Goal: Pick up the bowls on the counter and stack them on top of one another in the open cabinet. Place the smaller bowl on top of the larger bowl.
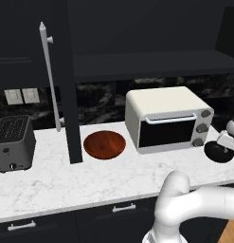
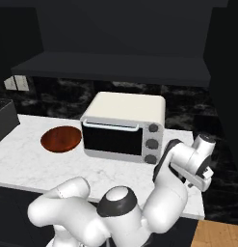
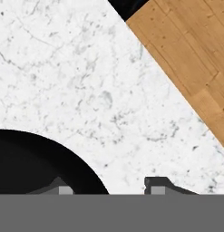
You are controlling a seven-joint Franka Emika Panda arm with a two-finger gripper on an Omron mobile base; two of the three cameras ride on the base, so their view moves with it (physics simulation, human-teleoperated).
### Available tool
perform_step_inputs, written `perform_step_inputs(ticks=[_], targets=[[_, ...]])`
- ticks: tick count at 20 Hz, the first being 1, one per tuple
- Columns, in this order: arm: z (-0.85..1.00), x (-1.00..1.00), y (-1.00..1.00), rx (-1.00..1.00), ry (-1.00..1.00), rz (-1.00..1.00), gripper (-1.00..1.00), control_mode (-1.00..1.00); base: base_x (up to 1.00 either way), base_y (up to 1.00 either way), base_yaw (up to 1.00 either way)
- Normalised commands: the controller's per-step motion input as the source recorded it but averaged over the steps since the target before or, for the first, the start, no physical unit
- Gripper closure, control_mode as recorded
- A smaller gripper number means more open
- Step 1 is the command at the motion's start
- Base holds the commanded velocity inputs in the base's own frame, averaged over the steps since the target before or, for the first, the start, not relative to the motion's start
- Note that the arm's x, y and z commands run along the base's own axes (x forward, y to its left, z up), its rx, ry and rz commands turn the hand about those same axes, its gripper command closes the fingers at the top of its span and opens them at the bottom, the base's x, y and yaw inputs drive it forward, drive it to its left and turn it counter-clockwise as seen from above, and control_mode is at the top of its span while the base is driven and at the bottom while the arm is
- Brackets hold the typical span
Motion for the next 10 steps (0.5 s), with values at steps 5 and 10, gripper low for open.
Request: perform_step_inputs(ticks=[5,10], targets=[[0.0,0.0,0.0,0.0,0.0,0.0,1.0,-1.0,0.0,0.0,0.0],[0.17,-0.26,0.0,0.0,-0.09,0.0,1.0,-1.0,0.0,0.0,0.0]])
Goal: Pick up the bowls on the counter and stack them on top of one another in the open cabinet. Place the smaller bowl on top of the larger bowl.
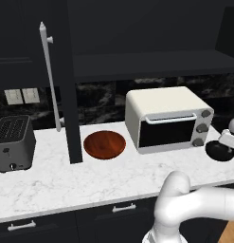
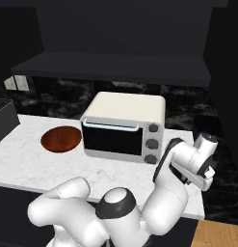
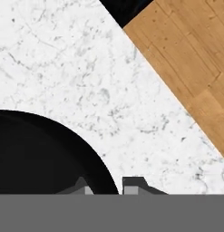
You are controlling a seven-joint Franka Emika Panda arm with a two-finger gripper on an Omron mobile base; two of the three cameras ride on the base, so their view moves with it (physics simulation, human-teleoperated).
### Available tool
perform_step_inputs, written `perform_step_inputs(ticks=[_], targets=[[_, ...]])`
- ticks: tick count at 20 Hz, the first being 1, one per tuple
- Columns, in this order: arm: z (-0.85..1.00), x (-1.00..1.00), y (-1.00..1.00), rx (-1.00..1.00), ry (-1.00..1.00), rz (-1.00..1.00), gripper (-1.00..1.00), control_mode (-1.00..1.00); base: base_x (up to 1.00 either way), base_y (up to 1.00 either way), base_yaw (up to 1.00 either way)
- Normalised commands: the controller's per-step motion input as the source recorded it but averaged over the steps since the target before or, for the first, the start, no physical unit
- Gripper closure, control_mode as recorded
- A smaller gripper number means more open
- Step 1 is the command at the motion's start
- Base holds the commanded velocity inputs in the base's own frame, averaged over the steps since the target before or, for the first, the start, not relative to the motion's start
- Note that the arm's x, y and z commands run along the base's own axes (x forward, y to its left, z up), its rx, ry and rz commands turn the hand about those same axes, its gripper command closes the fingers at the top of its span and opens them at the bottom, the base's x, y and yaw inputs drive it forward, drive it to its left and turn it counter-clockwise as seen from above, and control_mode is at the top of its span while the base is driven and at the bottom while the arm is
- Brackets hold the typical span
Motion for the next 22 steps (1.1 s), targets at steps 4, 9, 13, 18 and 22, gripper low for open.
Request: perform_step_inputs(ticks=[4,9,13,18,22], targets=[[0.82,-0.83,0.07,0.0,-0.29,0.0,1.0,-1.0,0.0,0.0,0.0],[0.82,-0.66,0.5,0.0,-0.25,0.0,1.0,-1.0,0.0,0.0,0.0],[0.67,-0.21,0.99,0.0,-0.17,0.0,1.0,-1.0,0.0,0.0,0.0],[0.41,-0.11,1.0,0.0,-0.1,0.03,1.0,-1.0,0.0,0.0,0.0],[0.62,-0.3,1.0,0.0,-0.06,0.05,1.0,-1.0,0.0,0.0,0.0]])
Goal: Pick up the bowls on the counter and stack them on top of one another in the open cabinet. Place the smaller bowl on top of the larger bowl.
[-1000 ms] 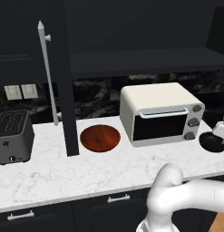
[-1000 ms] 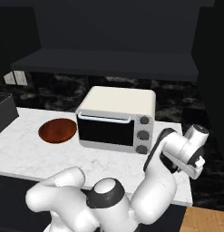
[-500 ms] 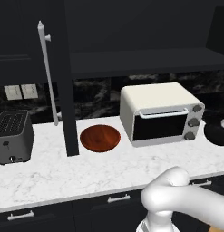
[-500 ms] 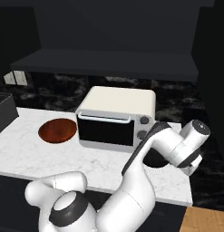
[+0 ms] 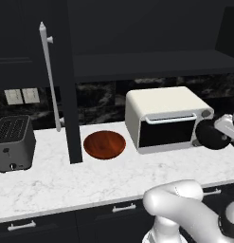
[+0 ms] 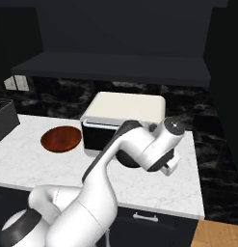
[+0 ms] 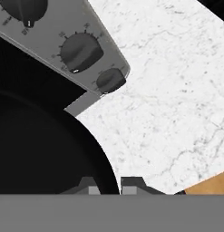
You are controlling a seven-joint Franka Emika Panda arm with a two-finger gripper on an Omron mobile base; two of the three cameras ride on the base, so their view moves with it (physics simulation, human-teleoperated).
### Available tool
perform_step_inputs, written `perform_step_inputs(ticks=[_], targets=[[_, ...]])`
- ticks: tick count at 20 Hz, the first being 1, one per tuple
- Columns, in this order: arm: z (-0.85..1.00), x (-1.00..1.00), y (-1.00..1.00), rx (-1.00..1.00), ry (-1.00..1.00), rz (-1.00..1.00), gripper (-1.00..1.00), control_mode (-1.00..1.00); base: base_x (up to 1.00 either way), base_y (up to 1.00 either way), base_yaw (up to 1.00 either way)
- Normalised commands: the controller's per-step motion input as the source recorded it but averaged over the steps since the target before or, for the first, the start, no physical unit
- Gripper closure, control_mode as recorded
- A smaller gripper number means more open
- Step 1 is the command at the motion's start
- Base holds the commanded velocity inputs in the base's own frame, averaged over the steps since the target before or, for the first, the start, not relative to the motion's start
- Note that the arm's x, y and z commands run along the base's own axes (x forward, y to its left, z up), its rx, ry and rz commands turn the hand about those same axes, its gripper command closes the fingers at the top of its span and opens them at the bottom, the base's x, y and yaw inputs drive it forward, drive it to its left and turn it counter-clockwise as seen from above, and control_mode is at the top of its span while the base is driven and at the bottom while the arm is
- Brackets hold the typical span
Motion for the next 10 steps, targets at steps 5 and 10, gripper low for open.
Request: perform_step_inputs(ticks=[5,10], targets=[[0.81,-0.34,1.0,0.0,0.0,0.06,1.0,-1.0,0.0,0.0,0.0],[0.58,-0.09,1.0,0.0,0.0,0.09,1.0,-1.0,0.0,0.0,0.0]])
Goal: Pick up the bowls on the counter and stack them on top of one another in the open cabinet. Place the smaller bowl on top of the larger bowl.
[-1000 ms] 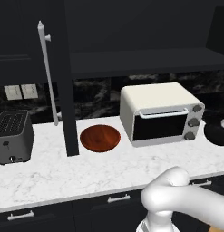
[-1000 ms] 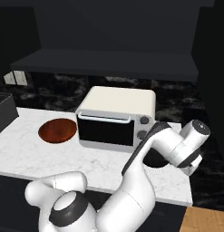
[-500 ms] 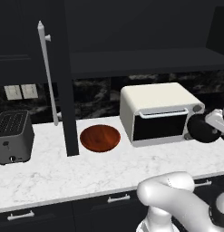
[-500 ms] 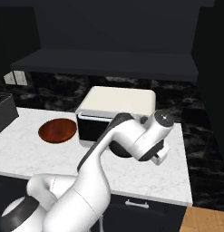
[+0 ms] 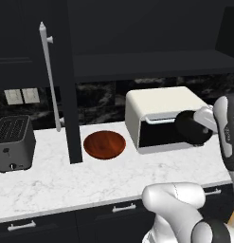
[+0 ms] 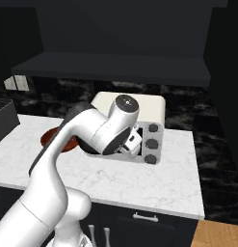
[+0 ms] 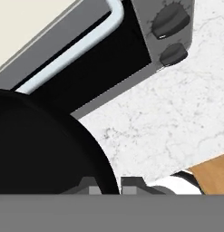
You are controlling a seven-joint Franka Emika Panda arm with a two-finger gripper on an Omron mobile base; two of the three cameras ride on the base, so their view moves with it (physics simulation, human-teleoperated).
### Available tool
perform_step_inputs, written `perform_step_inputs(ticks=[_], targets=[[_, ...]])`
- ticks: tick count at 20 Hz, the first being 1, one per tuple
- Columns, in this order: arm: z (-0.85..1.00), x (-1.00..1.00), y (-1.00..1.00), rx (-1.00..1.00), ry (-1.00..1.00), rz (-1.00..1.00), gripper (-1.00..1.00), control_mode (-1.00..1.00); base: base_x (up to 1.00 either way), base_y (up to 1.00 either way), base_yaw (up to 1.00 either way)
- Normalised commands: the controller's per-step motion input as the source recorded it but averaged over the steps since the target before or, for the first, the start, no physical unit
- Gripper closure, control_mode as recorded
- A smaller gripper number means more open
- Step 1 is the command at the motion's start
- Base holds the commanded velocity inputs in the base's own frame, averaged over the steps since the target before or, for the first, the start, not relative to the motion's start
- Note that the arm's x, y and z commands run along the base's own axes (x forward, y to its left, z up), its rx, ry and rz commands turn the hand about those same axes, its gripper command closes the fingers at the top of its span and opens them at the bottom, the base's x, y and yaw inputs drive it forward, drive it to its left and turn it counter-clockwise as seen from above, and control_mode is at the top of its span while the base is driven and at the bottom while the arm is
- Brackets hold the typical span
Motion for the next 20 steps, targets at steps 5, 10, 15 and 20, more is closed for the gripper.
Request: perform_step_inputs(ticks=[5,10,15,20], targets=[[0.02,0.04,1.0,-0.02,0.02,0.05,1.0,-1.0,0.0,0.0,0.0],[-0.05,0.15,1.0,-0.07,0.01,0.03,1.0,-1.0,0.0,0.0,0.0],[-0.14,0.46,1.0,-0.08,0.05,0.0,1.0,-1.0,0.0,0.0,0.0],[-0.18,0.69,1.0,-0.06,0.24,0.0,1.0,-1.0,0.0,0.0,0.0]])
